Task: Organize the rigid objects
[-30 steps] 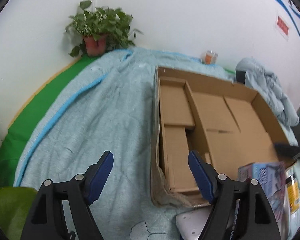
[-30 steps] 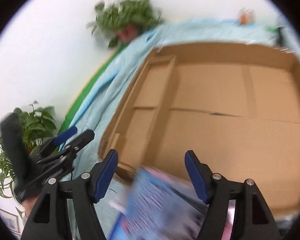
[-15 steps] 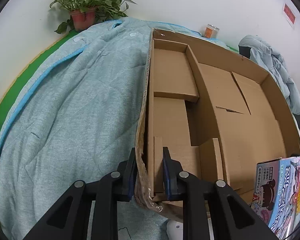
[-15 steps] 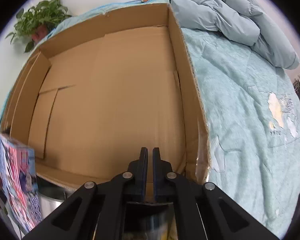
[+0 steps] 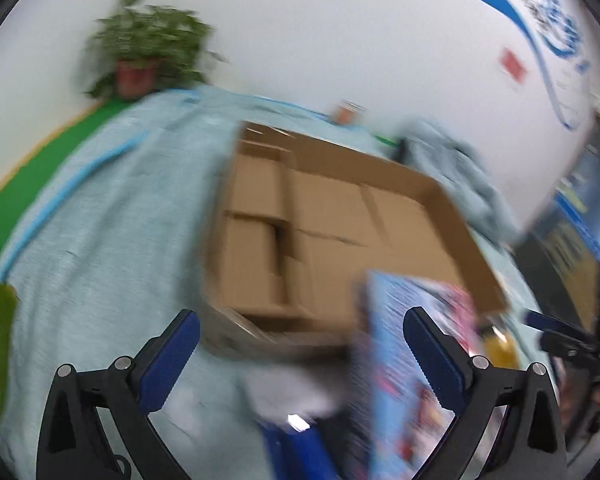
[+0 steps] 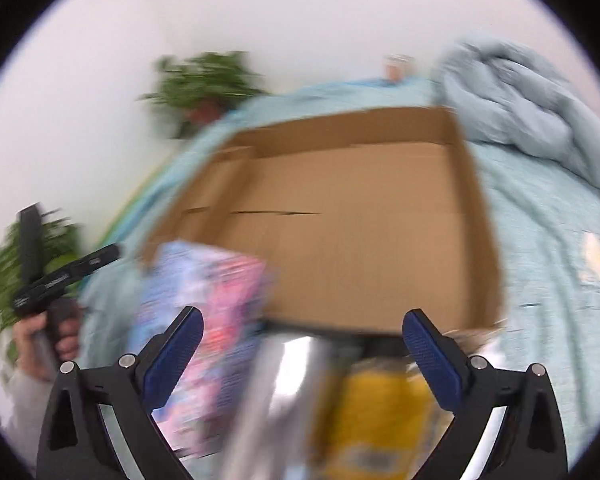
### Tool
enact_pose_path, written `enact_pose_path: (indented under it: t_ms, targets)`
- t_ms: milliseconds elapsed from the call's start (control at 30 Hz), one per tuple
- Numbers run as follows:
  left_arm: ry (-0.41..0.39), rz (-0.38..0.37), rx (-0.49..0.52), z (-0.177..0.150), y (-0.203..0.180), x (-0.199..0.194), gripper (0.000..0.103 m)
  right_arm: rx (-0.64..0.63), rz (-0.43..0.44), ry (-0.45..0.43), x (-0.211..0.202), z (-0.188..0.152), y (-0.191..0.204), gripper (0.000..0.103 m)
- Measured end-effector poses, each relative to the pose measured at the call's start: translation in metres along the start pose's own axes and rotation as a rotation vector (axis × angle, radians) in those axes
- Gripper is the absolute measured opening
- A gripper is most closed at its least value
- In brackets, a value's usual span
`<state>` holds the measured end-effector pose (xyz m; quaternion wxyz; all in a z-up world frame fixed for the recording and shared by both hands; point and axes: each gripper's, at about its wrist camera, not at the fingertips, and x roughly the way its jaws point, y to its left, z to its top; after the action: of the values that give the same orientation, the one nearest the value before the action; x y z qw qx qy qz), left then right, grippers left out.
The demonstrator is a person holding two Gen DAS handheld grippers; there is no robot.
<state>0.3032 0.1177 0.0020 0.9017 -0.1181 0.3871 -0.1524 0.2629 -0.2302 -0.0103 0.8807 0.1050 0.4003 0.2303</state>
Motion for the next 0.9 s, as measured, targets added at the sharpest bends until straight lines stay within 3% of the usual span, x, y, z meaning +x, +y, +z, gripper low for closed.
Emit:
enact_pose_path:
  t_ms: [133, 233, 333, 400, 567, 800, 900]
  targets:
    - [0.084, -0.088, -0.012, -0.025, -0.028, 0.008, 0.102, -0.022, 0.155, 0.049, 0.018, -0.029, 0.042, 0.1]
    - [0.142, -0.121, 0.001, -0.038, -0.044, 0.022, 0.101, -0.033, 0.141, 0.135, 0.044, -0.045, 0.06, 0.1]
    - [0.185, -0.188, 0.0, -0.046, -0.055, 0.033, 0.095, -0.013, 0.119, 0.141, 0.054, -0.051, 0.065, 0.095]
    - [0.201, -0.175, -0.004, -0.051, -0.059, 0.039, 0.089, -0.039, 0.081, 0.14, 0.058, -0.05, 0.069, 0.094]
    - [0.239, -0.056, 0.087, -0.061, -0.075, 0.05, 0.08, -0.052, 0.011, 0.138, 0.066, -0.048, 0.074, 0.094]
    - [0.253, -0.047, 0.036, -0.067, -0.072, 0.054, 0.082, -0.136, -0.133, 0.161, 0.082, -0.054, 0.085, 0.095]
    - [0.282, -0.083, 0.001, -0.068, -0.062, 0.06, 0.086, -0.111, -0.141, 0.16, 0.083, -0.053, 0.085, 0.096]
